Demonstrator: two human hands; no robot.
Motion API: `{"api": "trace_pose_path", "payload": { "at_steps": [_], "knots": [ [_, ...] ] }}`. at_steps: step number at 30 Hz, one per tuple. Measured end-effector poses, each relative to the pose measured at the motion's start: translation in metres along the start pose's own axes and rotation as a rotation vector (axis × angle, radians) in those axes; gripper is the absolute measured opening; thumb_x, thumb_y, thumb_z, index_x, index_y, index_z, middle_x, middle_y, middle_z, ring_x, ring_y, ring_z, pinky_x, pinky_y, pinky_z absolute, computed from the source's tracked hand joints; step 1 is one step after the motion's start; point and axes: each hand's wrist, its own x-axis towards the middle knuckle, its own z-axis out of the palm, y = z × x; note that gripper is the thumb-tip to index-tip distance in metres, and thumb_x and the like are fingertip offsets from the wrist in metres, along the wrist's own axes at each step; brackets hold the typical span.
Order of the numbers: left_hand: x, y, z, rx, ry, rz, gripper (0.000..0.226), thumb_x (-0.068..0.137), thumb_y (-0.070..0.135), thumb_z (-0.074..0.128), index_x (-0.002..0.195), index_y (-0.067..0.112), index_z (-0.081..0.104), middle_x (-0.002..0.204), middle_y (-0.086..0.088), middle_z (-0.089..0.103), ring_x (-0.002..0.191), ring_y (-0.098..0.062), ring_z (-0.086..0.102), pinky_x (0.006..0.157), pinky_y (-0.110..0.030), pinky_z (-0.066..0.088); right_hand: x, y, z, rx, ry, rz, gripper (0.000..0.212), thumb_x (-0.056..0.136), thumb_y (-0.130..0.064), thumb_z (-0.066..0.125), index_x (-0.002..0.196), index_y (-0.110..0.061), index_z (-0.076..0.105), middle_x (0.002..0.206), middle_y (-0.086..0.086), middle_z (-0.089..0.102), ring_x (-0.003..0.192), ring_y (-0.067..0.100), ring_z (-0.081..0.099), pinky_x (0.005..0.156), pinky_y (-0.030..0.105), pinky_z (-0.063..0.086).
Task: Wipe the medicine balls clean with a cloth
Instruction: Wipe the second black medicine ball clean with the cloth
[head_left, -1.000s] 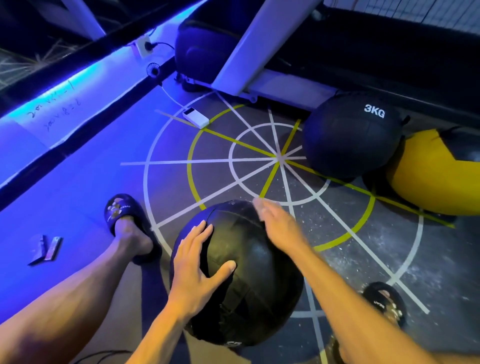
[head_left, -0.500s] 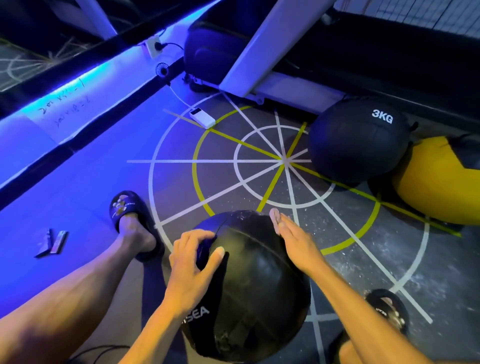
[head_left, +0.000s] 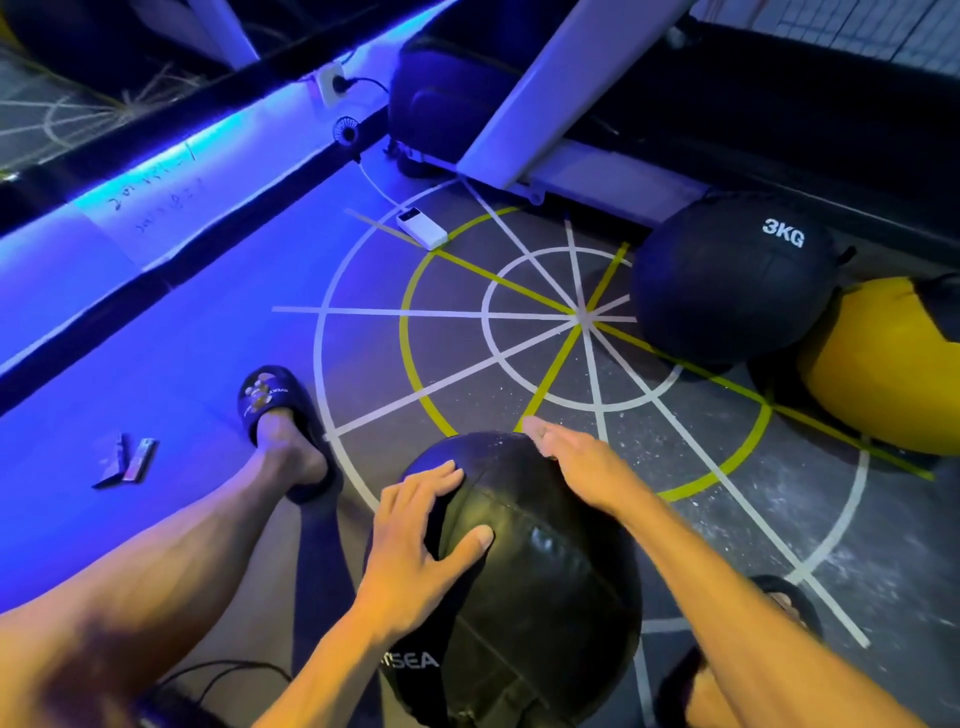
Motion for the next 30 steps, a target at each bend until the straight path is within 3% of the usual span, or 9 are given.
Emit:
{"api": "trace_pose_path", "payload": {
  "at_steps": [4, 6, 10, 13, 16, 22, 26, 28, 30],
  "knots": [
    [-0.001, 0.004, 0.003, 0.007, -0.017, 0.034, 0.063, 0.080, 0.072, 0.069, 0.133, 0.040, 0.058, 0.140, 0.028, 0.052, 0.133, -0.010, 0.043, 0.111, -0.033, 0.037, -0.033, -0.038, 0.019, -0.209, -0.073, -0.319, 0.047, 0.111, -0.028, 0.022, 0.152, -0.028, 0.044, 0.159, -0.013, 0.038, 0.151, 0.010, 0.022, 0.126, 0.041, 0.018],
    [-0.003, 0.005, 0.002, 0.012, -0.060, 0.054, 0.064, 0.080, 0.072, 0.070, 0.135, 0.041, 0.058, 0.142, 0.029, 0.051, 0.134, -0.009, 0.043, 0.113, -0.037, 0.037, -0.036, -0.036, 0.017, -0.105, -0.057, -0.248, 0.049, 0.113, -0.030, 0.020, 0.158, -0.024, 0.036, 0.164, -0.013, 0.024, 0.153, 0.005, 0.010, 0.127, 0.035, 0.011],
    [-0.008, 0.010, 0.005, -0.002, -0.151, 0.085, 0.071, 0.080, 0.074, 0.072, 0.142, 0.045, 0.054, 0.149, 0.029, 0.046, 0.141, -0.011, 0.038, 0.117, -0.048, 0.034, -0.022, -0.004, -0.013, 0.118, 0.001, 0.163, 0.044, 0.111, -0.035, 0.029, 0.147, -0.029, 0.053, 0.155, -0.007, 0.048, 0.147, 0.020, 0.039, 0.118, 0.035, 0.028],
    [-0.009, 0.014, 0.006, -0.036, -0.168, 0.091, 0.070, 0.078, 0.074, 0.073, 0.140, 0.047, 0.055, 0.148, 0.031, 0.047, 0.142, -0.009, 0.037, 0.118, -0.048, 0.034, -0.034, -0.012, 0.001, -0.178, -0.073, -0.058, 0.045, 0.110, -0.040, 0.025, 0.148, -0.031, 0.049, 0.157, -0.007, 0.044, 0.150, 0.019, 0.031, 0.120, 0.041, 0.027],
    [-0.009, 0.016, 0.000, -0.040, -0.219, 0.115, 0.067, 0.082, 0.069, 0.073, 0.142, 0.045, 0.056, 0.148, 0.031, 0.048, 0.141, -0.007, 0.040, 0.117, -0.043, 0.036, -0.049, -0.008, 0.006, -0.160, -0.102, -0.204, 0.049, 0.110, -0.042, 0.027, 0.159, -0.034, 0.033, 0.161, -0.024, 0.022, 0.152, -0.002, 0.007, 0.122, 0.024, 0.007],
    [-0.011, 0.004, -0.005, 0.017, -0.162, 0.027, 0.081, 0.080, 0.079, 0.065, 0.149, 0.043, 0.048, 0.153, 0.033, 0.038, 0.146, 0.004, 0.030, 0.120, -0.028, 0.030, -0.033, 0.038, -0.019, 0.072, 0.009, 0.161, 0.049, 0.105, -0.055, 0.027, 0.145, -0.044, 0.052, 0.149, -0.022, 0.050, 0.145, 0.008, 0.040, 0.122, 0.036, 0.028],
    [-0.014, 0.008, -0.002, 0.014, -0.232, 0.054, 0.072, 0.081, 0.074, 0.069, 0.145, 0.047, 0.052, 0.149, 0.034, 0.044, 0.142, 0.003, 0.037, 0.118, -0.031, 0.035, -0.050, -0.010, -0.006, -0.210, -0.074, -0.131, 0.044, 0.111, -0.032, 0.030, 0.148, -0.021, 0.053, 0.158, 0.000, 0.043, 0.152, 0.018, 0.026, 0.119, 0.031, 0.017],
    [-0.014, 0.011, -0.001, 0.033, -0.271, 0.075, 0.068, 0.081, 0.073, 0.071, 0.142, 0.047, 0.056, 0.146, 0.035, 0.047, 0.138, 0.001, 0.041, 0.115, -0.032, 0.039, -0.052, -0.026, 0.002, -0.220, -0.127, -0.227, 0.055, 0.110, -0.048, 0.025, 0.154, -0.022, 0.044, 0.163, -0.009, 0.033, 0.153, 0.007, 0.019, 0.121, 0.024, 0.010],
    [-0.016, 0.013, 0.000, 0.050, -0.294, 0.086, 0.067, 0.080, 0.073, 0.072, 0.140, 0.048, 0.058, 0.144, 0.036, 0.048, 0.136, 0.001, 0.042, 0.113, -0.031, 0.040, -0.037, -0.010, -0.001, -0.206, -0.187, -0.148, 0.061, 0.107, -0.055, 0.020, 0.151, -0.022, 0.048, 0.161, -0.012, 0.033, 0.151, 0.009, 0.026, 0.123, 0.032, 0.015]
  ]
}}
